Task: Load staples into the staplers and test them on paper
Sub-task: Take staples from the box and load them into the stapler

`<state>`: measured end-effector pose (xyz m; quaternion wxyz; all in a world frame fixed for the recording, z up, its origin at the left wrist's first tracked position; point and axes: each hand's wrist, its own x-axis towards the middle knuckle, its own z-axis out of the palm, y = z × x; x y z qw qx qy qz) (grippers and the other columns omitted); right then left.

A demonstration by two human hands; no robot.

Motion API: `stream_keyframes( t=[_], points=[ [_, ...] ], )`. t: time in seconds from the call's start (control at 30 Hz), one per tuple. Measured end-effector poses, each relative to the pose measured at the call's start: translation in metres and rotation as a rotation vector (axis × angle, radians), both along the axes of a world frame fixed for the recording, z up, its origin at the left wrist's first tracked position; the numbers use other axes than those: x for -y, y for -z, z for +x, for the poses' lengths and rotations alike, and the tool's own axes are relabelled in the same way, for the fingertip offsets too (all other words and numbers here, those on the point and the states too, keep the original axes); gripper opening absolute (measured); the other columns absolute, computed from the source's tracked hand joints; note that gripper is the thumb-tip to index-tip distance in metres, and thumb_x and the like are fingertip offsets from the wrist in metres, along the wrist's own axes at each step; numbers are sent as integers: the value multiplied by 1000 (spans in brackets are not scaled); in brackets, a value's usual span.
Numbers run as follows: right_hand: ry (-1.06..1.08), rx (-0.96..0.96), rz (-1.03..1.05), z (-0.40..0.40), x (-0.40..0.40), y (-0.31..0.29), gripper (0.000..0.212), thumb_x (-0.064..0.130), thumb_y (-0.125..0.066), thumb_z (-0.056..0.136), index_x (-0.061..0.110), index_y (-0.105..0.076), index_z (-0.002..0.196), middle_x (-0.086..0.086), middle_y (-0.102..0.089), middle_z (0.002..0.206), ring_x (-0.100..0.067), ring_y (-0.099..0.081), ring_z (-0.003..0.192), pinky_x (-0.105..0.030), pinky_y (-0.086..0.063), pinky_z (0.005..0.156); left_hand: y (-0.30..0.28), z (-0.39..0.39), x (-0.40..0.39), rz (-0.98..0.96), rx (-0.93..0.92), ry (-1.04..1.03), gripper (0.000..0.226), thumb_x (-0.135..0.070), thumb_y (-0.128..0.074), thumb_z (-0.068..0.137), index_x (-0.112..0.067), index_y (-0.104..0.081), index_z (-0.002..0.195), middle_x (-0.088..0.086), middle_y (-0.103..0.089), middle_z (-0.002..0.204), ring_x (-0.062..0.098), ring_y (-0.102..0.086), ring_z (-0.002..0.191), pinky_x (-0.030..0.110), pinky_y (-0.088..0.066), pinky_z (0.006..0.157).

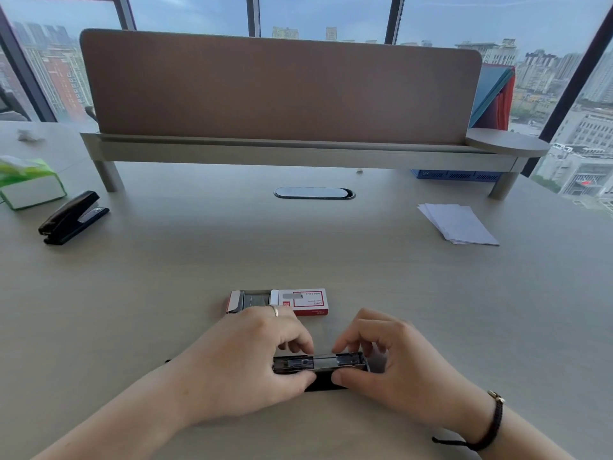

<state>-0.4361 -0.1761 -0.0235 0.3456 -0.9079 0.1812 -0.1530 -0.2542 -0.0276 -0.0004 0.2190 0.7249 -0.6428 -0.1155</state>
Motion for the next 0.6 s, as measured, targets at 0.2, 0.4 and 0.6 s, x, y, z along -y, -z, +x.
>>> stream_keyframes(
  t=[0.2,0.4,0.6],
  points=[
    [6,-39,38,0,3,2,16,39,-82,70,35,-70,79,7,-62,89,-9,-54,65,-18,-42,59,-8,34,-33,204,23,-82,34,-56,-71,65,-45,-60,95,-19,-63,90,-1,-57,91,19,-50,77],
    [37,-45,92,3,0,3,17,36,-86,66,35,-70,72,6,-66,85,-11,-57,66,-21,-43,61,-4,49,-68,161,-86,-211,29,-51,-76,65,-43,-63,90,-17,-63,82,9,-59,75,23,-51,68],
    [25,-53,86,15,-12,1,22,35,-88,65,39,-66,62,10,-66,84,-1,-52,61,-13,-38,55,-15,58,-75,5,-203,-223,32,-23,-89,66,-39,-72,88,-14,-71,85,8,-67,76,16,-50,66]
  ],
)
